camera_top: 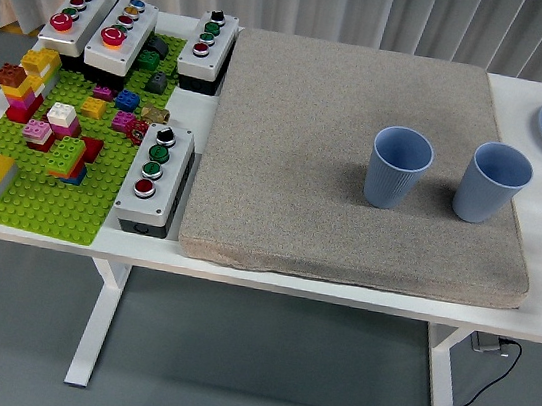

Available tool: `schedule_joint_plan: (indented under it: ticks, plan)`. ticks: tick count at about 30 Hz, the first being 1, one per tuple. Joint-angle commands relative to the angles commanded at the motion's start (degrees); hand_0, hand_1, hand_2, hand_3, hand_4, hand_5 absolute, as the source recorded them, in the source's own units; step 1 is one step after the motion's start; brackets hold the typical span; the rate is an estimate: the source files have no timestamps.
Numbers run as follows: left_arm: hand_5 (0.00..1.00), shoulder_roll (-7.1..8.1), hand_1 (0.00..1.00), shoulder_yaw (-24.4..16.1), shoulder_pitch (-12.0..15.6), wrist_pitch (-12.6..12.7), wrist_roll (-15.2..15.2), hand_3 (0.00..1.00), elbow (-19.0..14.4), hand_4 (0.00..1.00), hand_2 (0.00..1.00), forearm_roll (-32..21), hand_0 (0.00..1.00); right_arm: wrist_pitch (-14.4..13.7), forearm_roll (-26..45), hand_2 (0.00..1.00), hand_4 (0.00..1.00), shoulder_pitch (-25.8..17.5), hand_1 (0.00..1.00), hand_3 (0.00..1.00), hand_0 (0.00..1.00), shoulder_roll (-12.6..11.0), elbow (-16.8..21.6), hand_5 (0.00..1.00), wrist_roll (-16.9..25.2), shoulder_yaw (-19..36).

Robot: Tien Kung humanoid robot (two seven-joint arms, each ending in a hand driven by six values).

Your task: Pick cup pour cup place

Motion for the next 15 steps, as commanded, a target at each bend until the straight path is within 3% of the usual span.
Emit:
schedule_joint_plan:
  ticks: [15]
  plan:
    - [0.98,-0.04,0.681,-0.2,0.0,0.0,0.1,0.676,0.0,0.476,0.74,0.1,0.696,0.1,-0.8,0.926,0.86,0.3,0.828,0.938,0.884,0.6,-0.3,0.275,-0.3,-2.3]
